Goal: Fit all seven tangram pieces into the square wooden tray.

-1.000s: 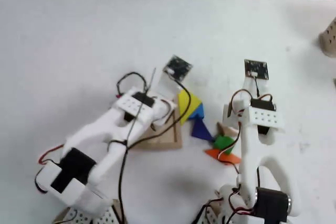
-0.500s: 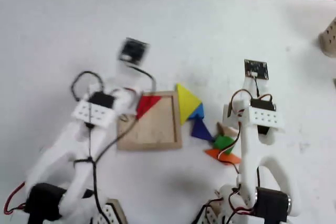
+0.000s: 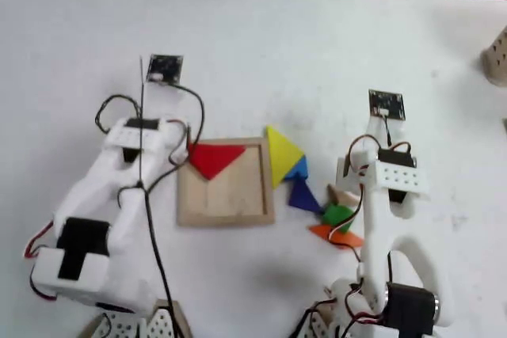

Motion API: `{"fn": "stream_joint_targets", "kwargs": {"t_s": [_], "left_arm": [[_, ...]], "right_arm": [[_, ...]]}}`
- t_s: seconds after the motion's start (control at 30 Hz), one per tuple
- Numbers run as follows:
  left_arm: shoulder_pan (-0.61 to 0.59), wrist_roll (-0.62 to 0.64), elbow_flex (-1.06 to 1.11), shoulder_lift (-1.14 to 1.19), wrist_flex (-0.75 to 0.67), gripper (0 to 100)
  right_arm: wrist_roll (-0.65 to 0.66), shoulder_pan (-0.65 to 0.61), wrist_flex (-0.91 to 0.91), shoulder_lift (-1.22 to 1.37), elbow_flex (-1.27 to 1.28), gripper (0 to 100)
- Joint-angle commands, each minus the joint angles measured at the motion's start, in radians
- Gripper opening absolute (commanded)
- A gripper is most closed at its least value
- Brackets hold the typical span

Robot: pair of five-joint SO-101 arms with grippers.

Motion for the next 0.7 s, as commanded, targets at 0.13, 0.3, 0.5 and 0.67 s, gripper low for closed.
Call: {"fn": "stream_joint_targets", "kwargs": {"t_s": [0.13,0.3,0.5,0.67], "left_arm": [[-0.027,0.012,-0.087,0.013,0.012,2],[-0.071,0.127,-0.123,0.015,0.012,3],[0.019,0.115,-0.123,0.019,0.018,3],[0.11,0.118,-0.066,0.012,0.026,2]], "right_arm": [[0.017,-0.013,-0.004,-0.002,-0.005,2.1],[0.017,-0.013,-0.004,-0.002,-0.005,2.1],[0.017,-0.013,-0.004,-0.002,-0.005,2.1],[0.017,-0.01,-0.004,-0.002,-0.005,2.1]]}}
